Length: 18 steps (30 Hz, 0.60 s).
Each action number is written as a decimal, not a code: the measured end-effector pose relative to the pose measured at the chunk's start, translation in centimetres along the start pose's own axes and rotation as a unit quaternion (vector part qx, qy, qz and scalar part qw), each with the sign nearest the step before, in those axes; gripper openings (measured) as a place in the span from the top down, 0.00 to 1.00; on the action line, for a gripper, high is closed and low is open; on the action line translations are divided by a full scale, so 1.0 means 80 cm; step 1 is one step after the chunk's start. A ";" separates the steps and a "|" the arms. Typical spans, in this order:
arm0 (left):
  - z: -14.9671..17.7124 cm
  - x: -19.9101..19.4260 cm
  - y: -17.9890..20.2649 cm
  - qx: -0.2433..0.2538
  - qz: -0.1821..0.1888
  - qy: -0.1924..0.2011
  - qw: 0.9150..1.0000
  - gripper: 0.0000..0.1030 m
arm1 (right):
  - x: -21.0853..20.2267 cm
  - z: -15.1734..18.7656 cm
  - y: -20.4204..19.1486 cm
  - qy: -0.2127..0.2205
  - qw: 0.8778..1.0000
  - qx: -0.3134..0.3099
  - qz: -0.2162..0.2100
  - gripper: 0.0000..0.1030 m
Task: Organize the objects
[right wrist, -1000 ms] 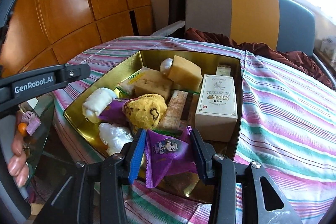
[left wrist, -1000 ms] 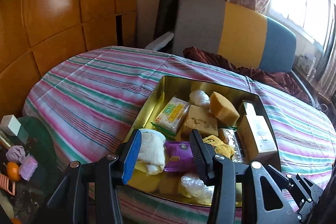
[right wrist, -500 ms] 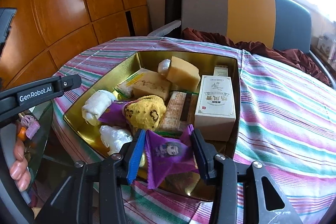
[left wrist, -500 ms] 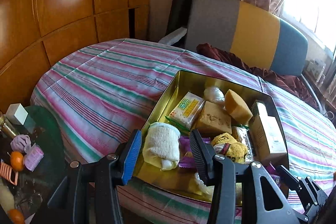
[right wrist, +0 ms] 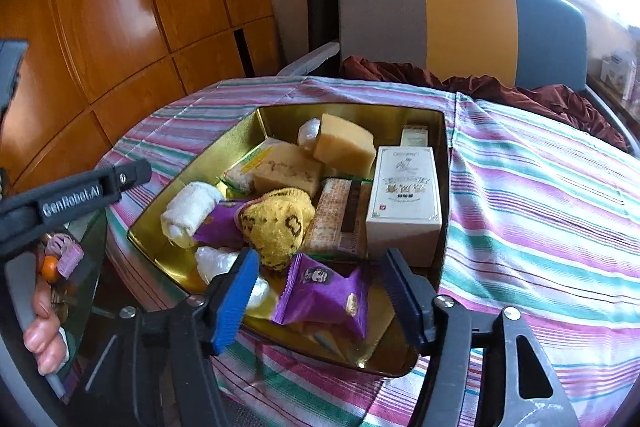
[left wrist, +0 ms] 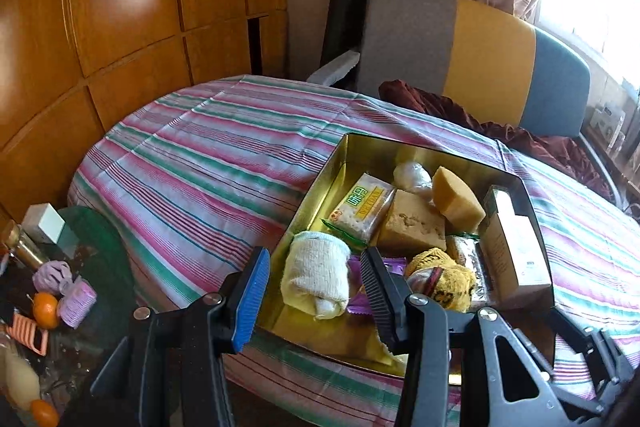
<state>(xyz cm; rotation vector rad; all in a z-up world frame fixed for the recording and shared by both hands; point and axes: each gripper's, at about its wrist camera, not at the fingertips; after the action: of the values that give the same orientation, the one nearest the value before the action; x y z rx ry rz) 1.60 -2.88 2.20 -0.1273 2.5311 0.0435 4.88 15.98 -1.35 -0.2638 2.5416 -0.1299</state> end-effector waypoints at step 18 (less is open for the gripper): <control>-0.004 -0.018 0.005 0.015 0.001 -0.008 1.000 0.54 | -0.009 -0.081 0.000 -0.010 0.990 0.021 0.139 0.00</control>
<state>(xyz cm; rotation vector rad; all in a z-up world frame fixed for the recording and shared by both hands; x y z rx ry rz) 2.52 -2.37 3.27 -0.1109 2.5149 0.0074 1.90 16.37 4.42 0.1075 2.5236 -0.0731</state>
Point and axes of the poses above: each gripper's, at about its wrist camera, not at the fingertips, and x roughly the way its jaws point, y to its right, z to its underside, and after that the axes turned 10 degrees about y, right-handed
